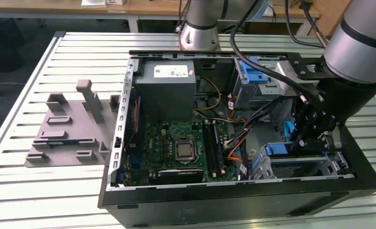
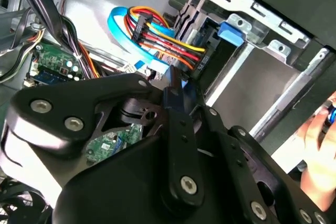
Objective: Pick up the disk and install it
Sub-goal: 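Insert the second disk wire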
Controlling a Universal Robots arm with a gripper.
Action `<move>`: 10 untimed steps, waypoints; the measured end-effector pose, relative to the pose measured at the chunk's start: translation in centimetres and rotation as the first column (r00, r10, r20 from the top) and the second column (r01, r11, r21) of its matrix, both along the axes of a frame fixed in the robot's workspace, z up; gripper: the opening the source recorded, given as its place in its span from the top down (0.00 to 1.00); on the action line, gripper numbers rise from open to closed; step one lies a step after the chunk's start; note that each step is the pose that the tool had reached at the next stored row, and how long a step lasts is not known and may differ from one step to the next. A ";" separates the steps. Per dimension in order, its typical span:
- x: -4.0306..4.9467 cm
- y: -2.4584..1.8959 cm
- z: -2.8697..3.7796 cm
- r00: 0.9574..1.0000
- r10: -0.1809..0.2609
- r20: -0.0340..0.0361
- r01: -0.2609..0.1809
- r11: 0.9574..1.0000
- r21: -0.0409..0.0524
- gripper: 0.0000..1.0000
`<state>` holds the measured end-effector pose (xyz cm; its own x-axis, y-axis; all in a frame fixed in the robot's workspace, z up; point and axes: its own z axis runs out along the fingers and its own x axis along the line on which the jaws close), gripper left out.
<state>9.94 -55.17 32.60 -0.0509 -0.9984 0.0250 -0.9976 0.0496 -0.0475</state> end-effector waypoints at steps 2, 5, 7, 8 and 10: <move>0.00 0.00 0.44 1.000 0.000 0.000 0.000 1.000 0.001 0.77; 0.00 0.01 1.43 1.000 0.000 0.000 0.000 1.000 0.001 0.77; 0.00 0.01 1.93 1.000 0.000 0.000 0.000 1.000 0.000 0.77; 0.00 0.00 1.95 1.000 0.000 0.000 0.000 1.000 0.002 0.77; 0.00 0.00 1.96 1.000 0.000 0.000 0.000 1.000 0.005 0.77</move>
